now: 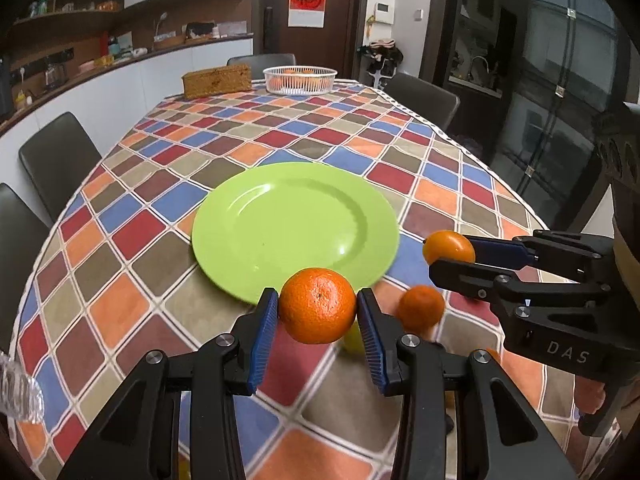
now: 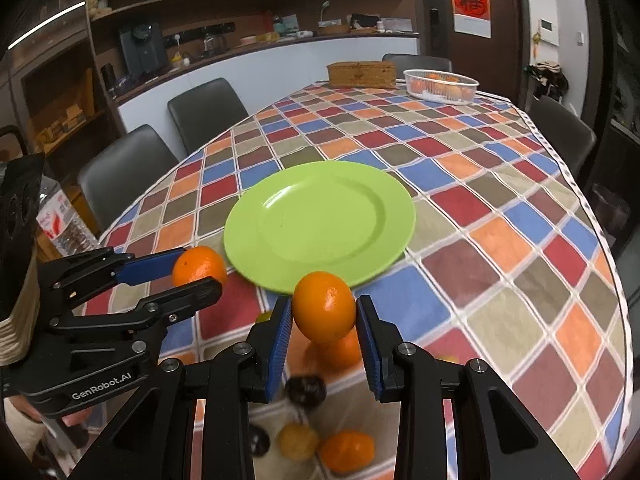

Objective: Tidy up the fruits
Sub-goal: 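Lower both held oranges onto the green plate and open both grippers, then withdraw both tools from the plate toward the remaining fruit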

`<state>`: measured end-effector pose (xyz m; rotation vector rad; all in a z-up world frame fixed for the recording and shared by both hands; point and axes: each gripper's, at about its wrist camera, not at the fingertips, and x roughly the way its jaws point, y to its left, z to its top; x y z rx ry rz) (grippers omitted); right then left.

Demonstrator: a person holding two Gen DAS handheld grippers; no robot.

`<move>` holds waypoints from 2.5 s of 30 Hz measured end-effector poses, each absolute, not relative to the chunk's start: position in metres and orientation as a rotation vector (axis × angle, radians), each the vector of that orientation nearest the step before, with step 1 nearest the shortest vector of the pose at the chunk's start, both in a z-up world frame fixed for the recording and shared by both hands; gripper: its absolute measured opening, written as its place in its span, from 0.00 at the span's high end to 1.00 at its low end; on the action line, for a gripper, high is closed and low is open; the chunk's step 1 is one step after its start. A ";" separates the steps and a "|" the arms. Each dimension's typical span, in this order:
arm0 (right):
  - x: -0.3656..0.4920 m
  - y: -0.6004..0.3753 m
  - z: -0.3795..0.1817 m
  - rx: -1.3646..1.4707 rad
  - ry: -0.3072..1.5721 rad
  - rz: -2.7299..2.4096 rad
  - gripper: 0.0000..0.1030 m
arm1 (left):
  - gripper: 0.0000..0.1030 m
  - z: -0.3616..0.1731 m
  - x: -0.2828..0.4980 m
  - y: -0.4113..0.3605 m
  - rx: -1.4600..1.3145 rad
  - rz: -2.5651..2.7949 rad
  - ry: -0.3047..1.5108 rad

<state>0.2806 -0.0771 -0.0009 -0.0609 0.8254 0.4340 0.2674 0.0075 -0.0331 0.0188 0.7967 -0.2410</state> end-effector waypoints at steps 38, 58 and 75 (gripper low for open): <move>0.329 -0.068 0.003 -0.094 0.865 0.445 0.65 | 0.47 -0.023 0.293 0.018 0.050 -0.204 0.820; 0.222 -0.105 0.047 -0.069 0.643 0.377 0.43 | 0.29 0.007 0.187 -0.004 0.023 -0.190 0.667; 0.172 -0.125 0.024 -0.166 0.643 0.355 0.43 | 0.26 -0.017 0.142 -0.035 0.128 -0.209 0.642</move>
